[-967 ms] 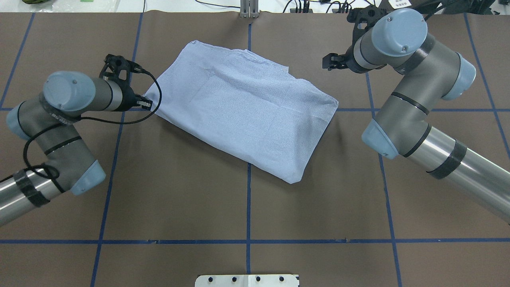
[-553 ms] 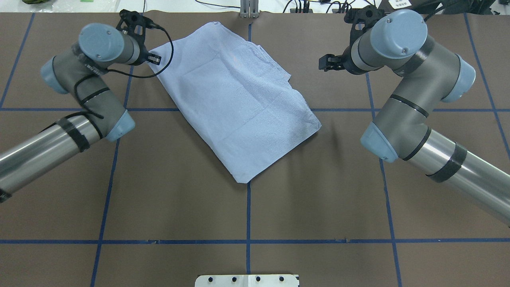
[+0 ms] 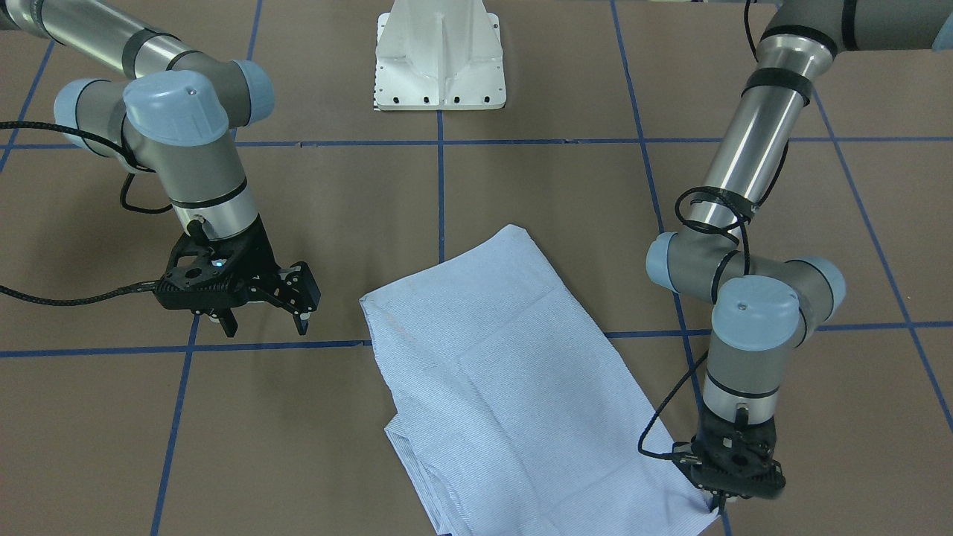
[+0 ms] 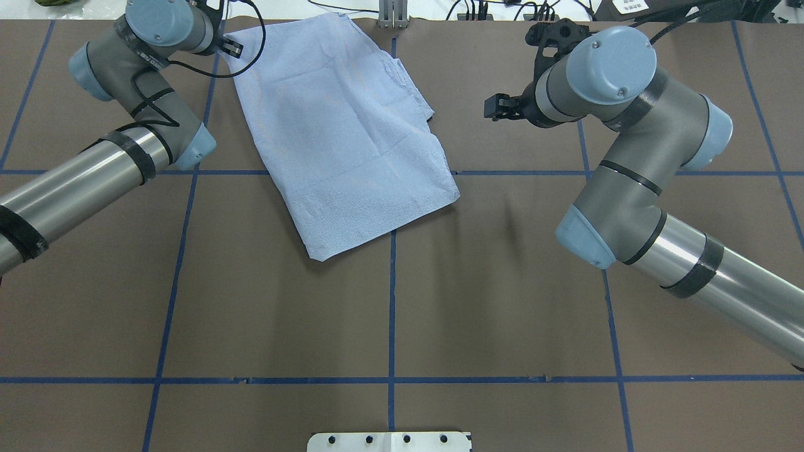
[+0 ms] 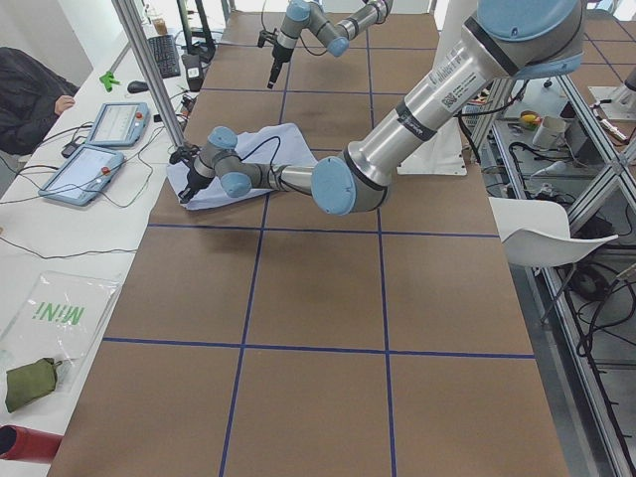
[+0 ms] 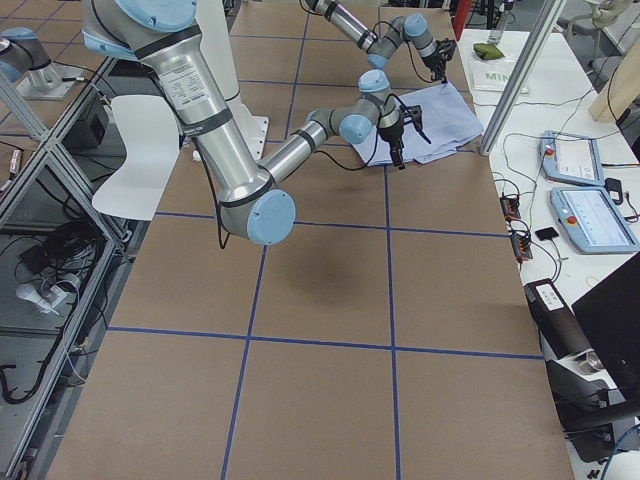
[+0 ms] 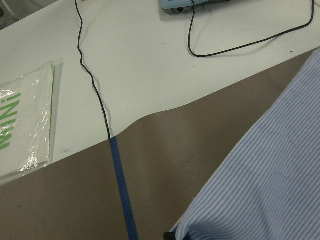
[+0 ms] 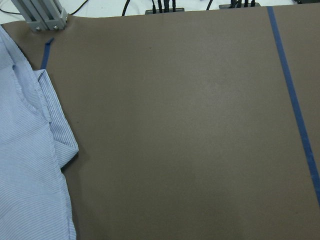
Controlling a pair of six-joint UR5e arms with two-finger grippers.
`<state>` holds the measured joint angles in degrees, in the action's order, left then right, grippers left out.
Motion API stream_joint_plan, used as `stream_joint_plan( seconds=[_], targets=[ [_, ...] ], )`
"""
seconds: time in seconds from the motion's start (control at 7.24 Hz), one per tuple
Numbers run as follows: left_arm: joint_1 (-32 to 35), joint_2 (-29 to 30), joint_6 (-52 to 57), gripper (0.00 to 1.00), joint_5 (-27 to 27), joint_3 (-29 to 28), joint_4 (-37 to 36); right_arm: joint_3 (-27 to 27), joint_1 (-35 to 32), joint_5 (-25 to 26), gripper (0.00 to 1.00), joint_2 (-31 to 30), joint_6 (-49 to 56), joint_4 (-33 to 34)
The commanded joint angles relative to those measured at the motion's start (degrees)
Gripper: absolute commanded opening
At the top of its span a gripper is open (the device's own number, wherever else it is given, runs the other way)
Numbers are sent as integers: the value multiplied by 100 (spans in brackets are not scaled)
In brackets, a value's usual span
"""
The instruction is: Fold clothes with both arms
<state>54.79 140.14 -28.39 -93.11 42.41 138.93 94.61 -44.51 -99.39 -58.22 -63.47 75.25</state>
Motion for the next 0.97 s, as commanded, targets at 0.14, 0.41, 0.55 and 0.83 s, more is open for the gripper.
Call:
stream_joint_plan(
  seconds=[0.14, 0.41, 0.55, 0.83],
  targets=[
    [138, -118, 212, 99, -233, 108, 81, -65, 415, 33, 100, 248, -838, 24],
    [225, -739, 168, 100, -822, 948, 90, -258, 853, 547, 100, 408, -2242, 42],
    [226, -1021, 150, 100, -823, 1336, 90, -485, 995, 917, 100, 651, -2936, 51],
    [226, -1130, 10, 100, -832, 1515, 99, -1258, 1251, 1314, 100, 1057, -3022, 33]
  ],
)
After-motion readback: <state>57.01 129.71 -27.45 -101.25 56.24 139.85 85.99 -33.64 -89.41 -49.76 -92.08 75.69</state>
